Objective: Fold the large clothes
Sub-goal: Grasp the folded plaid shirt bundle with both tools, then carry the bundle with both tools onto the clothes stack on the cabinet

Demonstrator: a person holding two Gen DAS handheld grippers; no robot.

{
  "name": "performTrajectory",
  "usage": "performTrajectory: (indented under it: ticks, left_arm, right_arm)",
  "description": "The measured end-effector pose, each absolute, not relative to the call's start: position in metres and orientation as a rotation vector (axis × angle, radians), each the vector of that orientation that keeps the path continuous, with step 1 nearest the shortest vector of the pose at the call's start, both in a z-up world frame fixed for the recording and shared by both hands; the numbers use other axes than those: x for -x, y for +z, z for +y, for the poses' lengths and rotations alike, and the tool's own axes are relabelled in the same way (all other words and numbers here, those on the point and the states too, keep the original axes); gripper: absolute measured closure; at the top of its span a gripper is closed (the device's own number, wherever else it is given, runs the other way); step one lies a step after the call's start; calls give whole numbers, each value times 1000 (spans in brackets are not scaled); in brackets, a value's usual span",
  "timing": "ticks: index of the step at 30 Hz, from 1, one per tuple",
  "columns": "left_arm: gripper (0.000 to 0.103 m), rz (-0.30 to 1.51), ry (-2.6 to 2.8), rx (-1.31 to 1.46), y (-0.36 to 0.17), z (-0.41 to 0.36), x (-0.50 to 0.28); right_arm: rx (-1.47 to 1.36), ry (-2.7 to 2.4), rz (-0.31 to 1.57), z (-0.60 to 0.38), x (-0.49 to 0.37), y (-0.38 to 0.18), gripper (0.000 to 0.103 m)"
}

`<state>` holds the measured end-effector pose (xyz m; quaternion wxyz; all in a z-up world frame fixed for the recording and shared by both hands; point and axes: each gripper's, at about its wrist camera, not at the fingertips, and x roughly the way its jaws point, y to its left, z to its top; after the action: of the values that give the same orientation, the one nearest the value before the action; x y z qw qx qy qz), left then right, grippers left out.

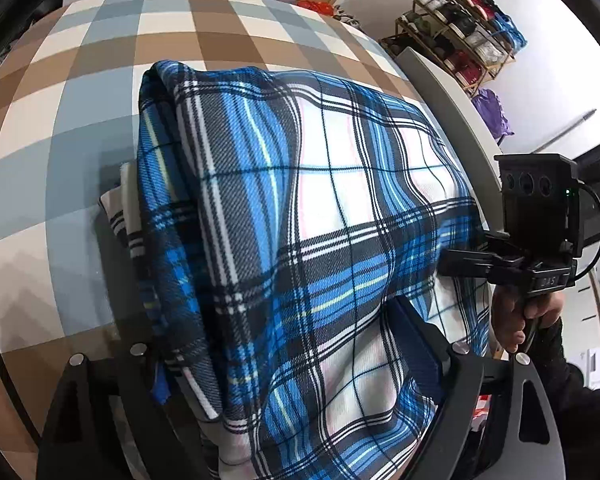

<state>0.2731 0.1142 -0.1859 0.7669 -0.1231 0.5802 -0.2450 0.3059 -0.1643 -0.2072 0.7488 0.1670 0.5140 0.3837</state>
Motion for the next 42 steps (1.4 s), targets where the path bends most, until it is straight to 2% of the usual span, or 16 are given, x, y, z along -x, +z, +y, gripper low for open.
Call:
performTrajectory:
  ticks: [2, 4, 6, 9, 11, 13, 21, 24, 27, 28, 29, 33, 35, 40, 42]
  left_arm:
    - [19, 1245, -525, 272, -185, 115, -270]
    - [29, 1231, -515, 269, -183, 115, -267]
    - [36, 1211, -517, 271, -179, 116, -264]
    - [56, 1191, -524, 275, -172, 116, -263]
    - [73, 1185, -535, 268, -169, 115, -262]
    - [79, 1185, -547, 259, -167, 114, -260]
    - [80, 1198, -567, 318, -168, 114, -257]
    - [78, 1212, -553, 364, -172, 117, -259]
    - [57, 1254, -509, 422, -179, 127, -261]
    - [45, 1274, -493, 426, -181, 127, -262]
    - [40, 1288, -477, 414, -183, 126, -263]
    - [34, 1311, -486, 344, -177, 114, -265]
    - [27, 1322, -504, 316, -176, 107, -268]
    - [27, 1334, -546, 311, -179, 99, -276]
    - [46, 1348, -555, 334, -182, 98, -278]
  right_arm:
    - [-352, 823, 1089, -166, -299, -205, 55]
    - [-331, 807, 1048, -167, -290, -199, 66]
    - [-264, 778, 992, -164, -277, -189, 70]
    - [-224, 764, 922, -162, -262, -176, 75]
    - [-221, 778, 894, -162, -255, -168, 79]
    - [-208, 782, 862, -162, -248, -161, 81]
    - [-198, 784, 827, -143, -237, -146, 82]
    - [-212, 778, 866, -144, -240, -153, 82]
    - [-242, 763, 930, -154, -249, -167, 80]
    - [-274, 758, 958, -159, -254, -172, 79]
    - [-308, 763, 981, -162, -257, -176, 77]
    - [-425, 810, 1082, -174, -272, -191, 74]
    - [-437, 807, 1121, -175, -278, -196, 70]
    - [-401, 831, 1193, -161, -283, -213, 53]
    - [-389, 846, 1190, -154, -283, -216, 52]
